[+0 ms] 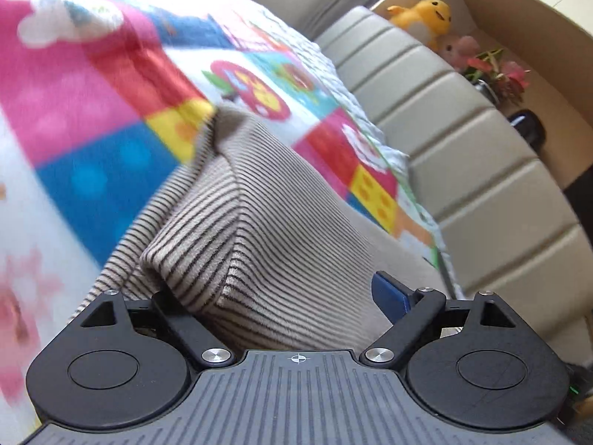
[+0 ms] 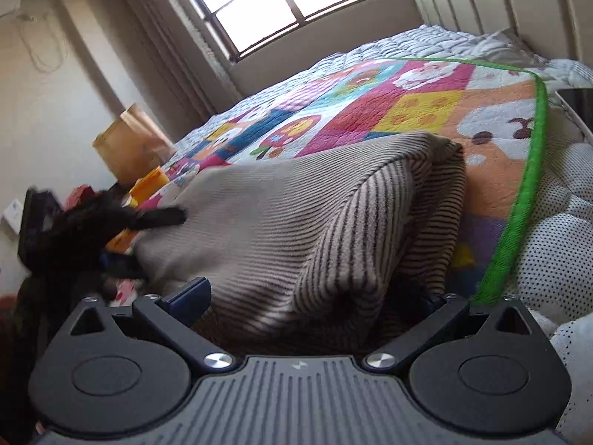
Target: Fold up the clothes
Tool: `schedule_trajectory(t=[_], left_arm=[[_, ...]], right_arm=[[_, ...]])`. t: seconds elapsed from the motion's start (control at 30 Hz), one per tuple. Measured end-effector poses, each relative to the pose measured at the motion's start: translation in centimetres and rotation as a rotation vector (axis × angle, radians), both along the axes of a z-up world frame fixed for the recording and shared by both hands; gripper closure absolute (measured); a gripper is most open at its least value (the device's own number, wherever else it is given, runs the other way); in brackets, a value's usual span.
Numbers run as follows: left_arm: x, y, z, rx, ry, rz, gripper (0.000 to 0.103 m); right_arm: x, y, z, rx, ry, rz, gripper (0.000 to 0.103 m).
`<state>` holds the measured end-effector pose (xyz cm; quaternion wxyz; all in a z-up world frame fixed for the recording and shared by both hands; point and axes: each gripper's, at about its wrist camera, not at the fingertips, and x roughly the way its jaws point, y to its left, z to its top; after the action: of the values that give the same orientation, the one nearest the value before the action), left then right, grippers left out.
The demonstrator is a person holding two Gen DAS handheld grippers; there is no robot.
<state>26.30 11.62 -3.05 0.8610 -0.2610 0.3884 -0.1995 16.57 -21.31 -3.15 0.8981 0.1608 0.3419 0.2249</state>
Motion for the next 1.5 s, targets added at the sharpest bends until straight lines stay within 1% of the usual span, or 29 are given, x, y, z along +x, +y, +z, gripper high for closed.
schedule_trajectory(t=[0.07, 0.13, 0.2, 0.27, 0.33, 0.43, 0.5, 0.57, 0.63, 0.67, 0.77, 0.87, 0.9, 0.97, 1.03, 1.07, 1.1, 1.17, 1.2, 1.3, 1.33, 1.4, 1.47, 1.5], left_arm=[[0.8, 0.5, 0.3, 0.035, -0.010, 0.027, 0.015], [0.5, 1.1, 0.6, 0.038, -0.007, 0.041, 0.013], [-0.7, 1.5, 1.0, 0.049, -0.009, 0.047, 0.007], [-2.0, 1.7, 1.4, 0.060, -0.004, 0.044, 0.007], [-3.4, 1.6, 1.9, 0.037, 0.003, 0.032, 0.007], [-5.2, 0.8, 2.8, -0.016, -0.007, -0.013, 0.005], [-5.8, -0.3, 2.8, -0.044, -0.004, -0.060, 0.005], [-6.1, -1.4, 2.5, -0.064, 0.006, -0.100, 0.005], [-5.7, -2.3, 1.7, -0.040, 0.027, -0.099, 0.005], [-5.4, -2.5, 1.3, -0.025, 0.036, -0.094, 0.005], [-4.1, -2.7, 1.0, 0.002, 0.025, -0.089, 0.005], [-2.6, -2.3, 1.1, 0.040, 0.004, -0.070, 0.005], [-2.1, -2.0, 1.1, 0.054, -0.004, -0.061, 0.006], [-0.9, -1.4, 1.1, 0.106, -0.021, -0.017, 0.006], [0.3, -0.6, 1.0, 0.167, -0.040, 0.034, 0.012], [0.8, -0.2, 1.0, 0.181, -0.043, 0.053, 0.012], [0.9, 0.2, 1.1, 0.174, -0.038, 0.063, 0.012], [0.1, 0.3, 1.7, 0.198, -0.043, 0.059, 0.010], [-0.4, 0.2, 2.0, 0.217, -0.048, 0.055, 0.008], [-2.5, -0.3, 2.9, 0.287, -0.062, 0.029, 0.008], [-3.4, -0.5, 3.2, 0.288, -0.069, 0.014, 0.007], [-5.3, -1.0, 3.5, 0.263, -0.087, -0.022, 0.006], [-7.3, -1.9, 3.5, 0.252, -0.105, -0.058, 0.005], [-8.3, -2.5, 3.4, 0.268, -0.114, -0.075, 0.005]], right_arm=[[-0.4, 0.6, 1.2, -0.033, -0.017, 0.047, 0.000], [-0.9, 0.3, 2.8, -0.058, -0.070, 0.064, 0.000], [-0.8, -0.7, 4.4, -0.103, -0.134, 0.032, 0.000], [0.3, -2.0, 5.6, -0.151, -0.175, -0.024, 0.000], [2.2, -3.3, 6.1, -0.203, -0.187, -0.094, 0.000], [6.2, -4.6, 5.4, -0.312, -0.169, -0.154, 0.000], [8.7, -5.1, 4.0, -0.397, -0.132, -0.174, 0.000], [9.9, -5.0, 2.0, -0.473, -0.085, -0.168, 0.000], [10.0, -4.5, 0.4, -0.513, -0.053, -0.143, 0.000], [9.5, -4.3, 0.0, -0.520, -0.058, -0.153, 0.000], [7.5, -4.2, -0.2, -0.497, -0.043, -0.199, 0.000], [5.0, -3.7, -0.3, -0.477, -0.026, -0.190, 0.000], [3.9, -3.2, -0.3, -0.478, -0.032, -0.178, 0.000], [1.8, -1.8, -0.2, -0.486, -0.050, -0.129, 0.000], [0.1, -0.3, 0.1, -0.483, -0.066, -0.069, 0.000], [-0.7, 0.3, 0.2, -0.479, -0.073, -0.038, 0.000], [-1.3, 0.9, 0.4, -0.472, -0.078, -0.006, 0.000], [-1.8, 1.2, 1.0, -0.455, -0.090, 0.042, 0.000], [-1.9, 0.9, 1.5, -0.435, -0.099, 0.046, 0.000], [-1.5, -0.2, 3.1, -0.342, -0.121, 0.032, 0.000], [-1.1, -0.6, 3.6, -0.301, -0.126, 0.021, 0.000], [-0.2, -0.9, 4.0, -0.237, -0.123, -0.003, 0.000], [0.5, -0.3, 3.4, -0.206, -0.090, -0.011, 0.000], [0.7, 0.1, 2.6, -0.200, -0.063, -0.002, 0.000]])
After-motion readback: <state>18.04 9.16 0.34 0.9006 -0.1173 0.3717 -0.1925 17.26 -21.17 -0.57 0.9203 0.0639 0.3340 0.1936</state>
